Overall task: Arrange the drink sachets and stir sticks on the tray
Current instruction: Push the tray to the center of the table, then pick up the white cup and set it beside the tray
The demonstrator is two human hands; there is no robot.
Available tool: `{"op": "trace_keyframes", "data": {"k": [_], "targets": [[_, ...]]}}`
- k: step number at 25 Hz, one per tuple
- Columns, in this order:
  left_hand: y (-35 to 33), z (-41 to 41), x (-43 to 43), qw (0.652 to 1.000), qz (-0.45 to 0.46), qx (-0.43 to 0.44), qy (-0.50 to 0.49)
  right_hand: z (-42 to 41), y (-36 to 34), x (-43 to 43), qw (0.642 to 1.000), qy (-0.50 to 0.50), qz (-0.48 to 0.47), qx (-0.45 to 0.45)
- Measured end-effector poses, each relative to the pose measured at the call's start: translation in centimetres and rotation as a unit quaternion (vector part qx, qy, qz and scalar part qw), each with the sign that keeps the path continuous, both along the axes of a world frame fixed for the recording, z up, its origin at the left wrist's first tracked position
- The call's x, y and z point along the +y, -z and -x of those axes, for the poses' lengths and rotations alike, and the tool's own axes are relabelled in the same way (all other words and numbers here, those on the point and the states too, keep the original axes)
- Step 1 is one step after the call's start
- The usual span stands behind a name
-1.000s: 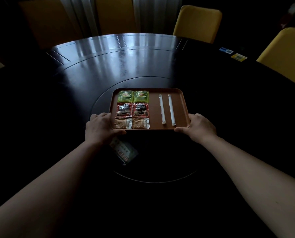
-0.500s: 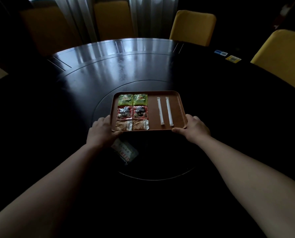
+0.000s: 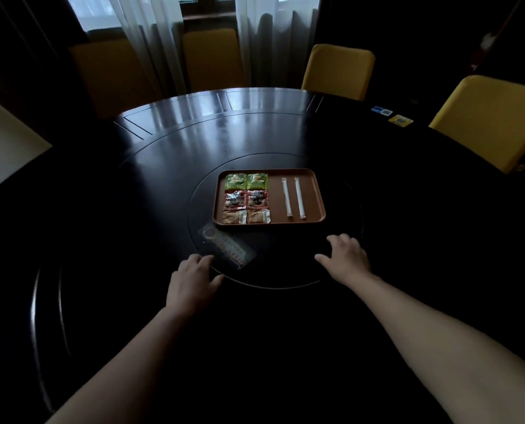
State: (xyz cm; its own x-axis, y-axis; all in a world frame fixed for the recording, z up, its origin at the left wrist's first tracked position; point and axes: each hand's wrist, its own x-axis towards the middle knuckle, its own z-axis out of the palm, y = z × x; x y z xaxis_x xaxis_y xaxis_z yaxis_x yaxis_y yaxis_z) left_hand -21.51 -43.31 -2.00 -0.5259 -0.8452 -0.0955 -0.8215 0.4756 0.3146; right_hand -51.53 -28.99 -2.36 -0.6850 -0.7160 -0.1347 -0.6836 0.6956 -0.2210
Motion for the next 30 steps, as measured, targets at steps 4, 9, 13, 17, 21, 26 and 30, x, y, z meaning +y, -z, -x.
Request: {"op": "trace_keyframes", "data": {"k": [4,9,13,17,21,26,30], "targets": [[-1.7,-2.9,5.9,0.999,-0.018,0.029,0.012,-4.4,-1.3,6.0,0.998,-0.033,0.013,-0.053],[-3.5,-6.5,13.1,0.996,-0.058,0.063,-0.007,-11.1,-4.4,13.3,0.989,-0.036,0.082,-0.115],[-3.1,-11.6,19.8,0.99,-0.093,0.11,-0.001,-16.8,-5.8,20.0,0.977,0.006,0.114,-0.182],[-1.4,-17.3,26.0,0.986,-0.119,0.116,0.03,-22.6,-6.1,26.5,0.965,0.02,0.106,-0.239],[-0.2,-21.2,30.8,0.987,-0.076,0.118,0.073,-27.4,-5.1,32.6,0.952,0.043,0.092,-0.289],[1.4,-20.9,35.5,0.974,-0.036,0.125,0.186,-30.3,-3.3,41.2,0.934,0.17,0.118,-0.292],[2.4,-16.1,37.7,0.958,-0.022,0.093,0.271,-27.8,-1.9,45.4,0.869,0.334,0.18,-0.317]]}}
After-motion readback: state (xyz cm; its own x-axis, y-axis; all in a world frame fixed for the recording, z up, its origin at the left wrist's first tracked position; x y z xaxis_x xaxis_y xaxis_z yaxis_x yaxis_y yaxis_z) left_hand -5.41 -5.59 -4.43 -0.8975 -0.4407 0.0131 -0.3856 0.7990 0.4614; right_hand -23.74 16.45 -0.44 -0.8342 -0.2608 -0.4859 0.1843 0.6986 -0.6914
